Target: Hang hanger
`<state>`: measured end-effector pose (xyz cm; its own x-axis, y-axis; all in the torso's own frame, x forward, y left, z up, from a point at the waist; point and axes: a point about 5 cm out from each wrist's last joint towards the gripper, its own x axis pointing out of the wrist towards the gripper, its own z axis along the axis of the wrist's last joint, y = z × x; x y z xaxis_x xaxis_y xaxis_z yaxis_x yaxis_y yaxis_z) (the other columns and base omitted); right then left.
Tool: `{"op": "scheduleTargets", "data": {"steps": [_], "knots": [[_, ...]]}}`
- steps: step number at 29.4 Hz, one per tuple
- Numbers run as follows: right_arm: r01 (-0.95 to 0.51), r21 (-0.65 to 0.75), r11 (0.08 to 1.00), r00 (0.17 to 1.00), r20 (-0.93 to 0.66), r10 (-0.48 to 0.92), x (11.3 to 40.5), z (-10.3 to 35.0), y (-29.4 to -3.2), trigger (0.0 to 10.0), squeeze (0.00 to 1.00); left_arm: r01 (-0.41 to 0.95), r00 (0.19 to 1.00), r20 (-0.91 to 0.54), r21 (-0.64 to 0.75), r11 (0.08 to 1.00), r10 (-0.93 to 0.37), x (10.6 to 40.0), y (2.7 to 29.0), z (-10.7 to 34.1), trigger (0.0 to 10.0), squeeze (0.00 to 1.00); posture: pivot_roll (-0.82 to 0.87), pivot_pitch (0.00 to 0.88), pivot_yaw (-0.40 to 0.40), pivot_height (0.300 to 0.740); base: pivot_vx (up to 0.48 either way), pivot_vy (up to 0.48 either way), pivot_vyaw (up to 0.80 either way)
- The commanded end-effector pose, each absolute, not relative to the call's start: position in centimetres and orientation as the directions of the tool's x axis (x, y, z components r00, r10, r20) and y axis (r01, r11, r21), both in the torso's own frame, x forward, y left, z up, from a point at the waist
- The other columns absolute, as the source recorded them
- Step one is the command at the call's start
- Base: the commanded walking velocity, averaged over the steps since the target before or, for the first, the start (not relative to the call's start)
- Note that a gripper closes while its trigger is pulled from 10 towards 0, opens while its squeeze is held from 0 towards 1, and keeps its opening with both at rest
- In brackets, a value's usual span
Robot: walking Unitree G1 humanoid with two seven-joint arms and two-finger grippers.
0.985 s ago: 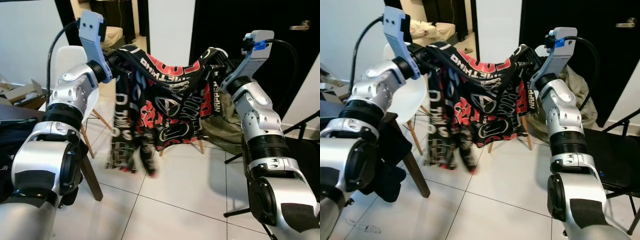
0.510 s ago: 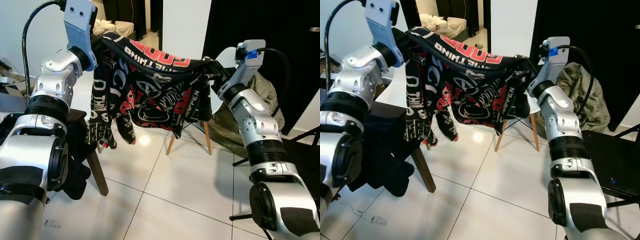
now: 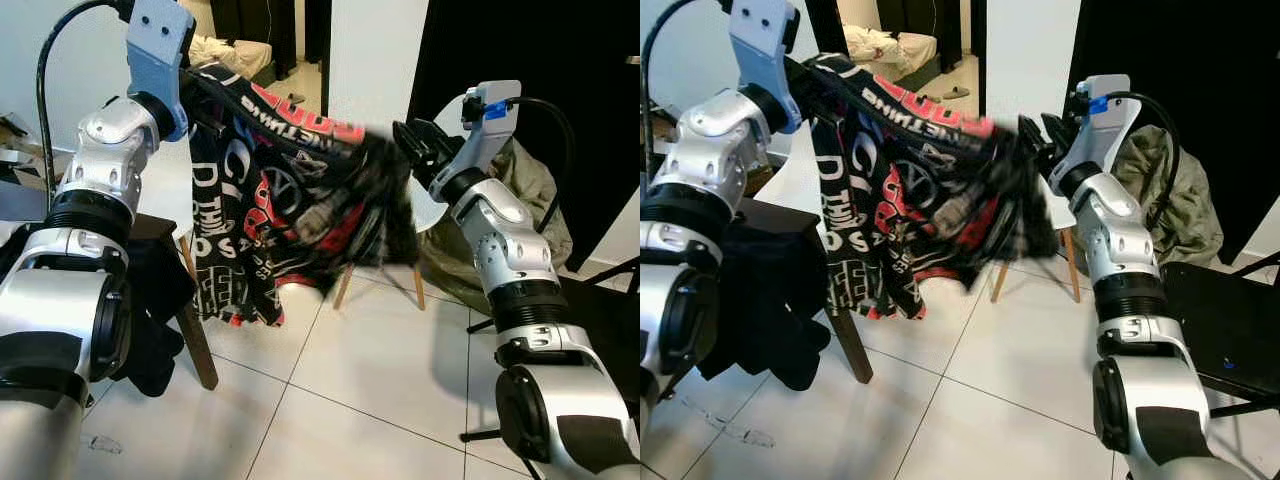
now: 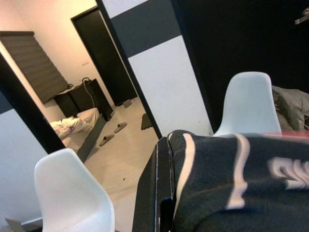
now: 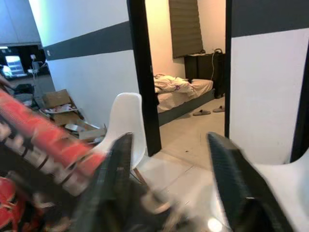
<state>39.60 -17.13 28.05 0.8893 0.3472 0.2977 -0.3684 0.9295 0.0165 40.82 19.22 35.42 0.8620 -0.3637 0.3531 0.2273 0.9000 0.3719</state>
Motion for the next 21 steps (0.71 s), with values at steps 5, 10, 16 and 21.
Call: {"op": "scheduleTargets", "data": {"steps": [5, 10, 16, 21], "knots": [[-0.227, -0.129, 0.965, 0.948, 0.196, 0.25, 39.8, 26.4, -18.7, 10.0, 1.0, 0.27, 0.806, 0.42, 0.368, 0.89, -0.418, 40.3, 18.4, 37.6, 10.0, 0.0, -0.02, 0.0, 0.017, 0.74, 0.0, 0.0, 0.0], [-0.53, -0.094, 0.843, 0.784, 0.326, 0.529, 37.9, 28.1, -15.2, 10.0, 1.0, 0.369, 0.746, 0.364, 0.47, 0.802, -0.557, 40.1, 16.1, 36.4, 10.0, 0.0, -0.02, 0.0, 0.023, 0.74, 0.0, 0.0, 0.0], [-0.739, -0.224, 0.635, 0.572, 0.288, 0.768, 35.4, 27.8, -10.7, 10.0, 0.73, 0.424, 0.712, 0.298, 0.538, 0.728, -0.635, 39.9, 14.7, 34.9, 10.0, 0.0, -0.01, 0.0, 0.025, 0.74, 0.0, 0.0, 0.0], [-0.755, -0.234, 0.612, 0.577, 0.207, 0.79, 35.9, 26.7, -6.4, 10.0, 0.0, 0.476, 0.679, 0.225, 0.589, 0.653, -0.699, 39.7, 13.4, 33.3, 10.0, 0.0, -0.01, 0.0, 0.027, 0.74, 0.0, 0.0, 0.0]]}}
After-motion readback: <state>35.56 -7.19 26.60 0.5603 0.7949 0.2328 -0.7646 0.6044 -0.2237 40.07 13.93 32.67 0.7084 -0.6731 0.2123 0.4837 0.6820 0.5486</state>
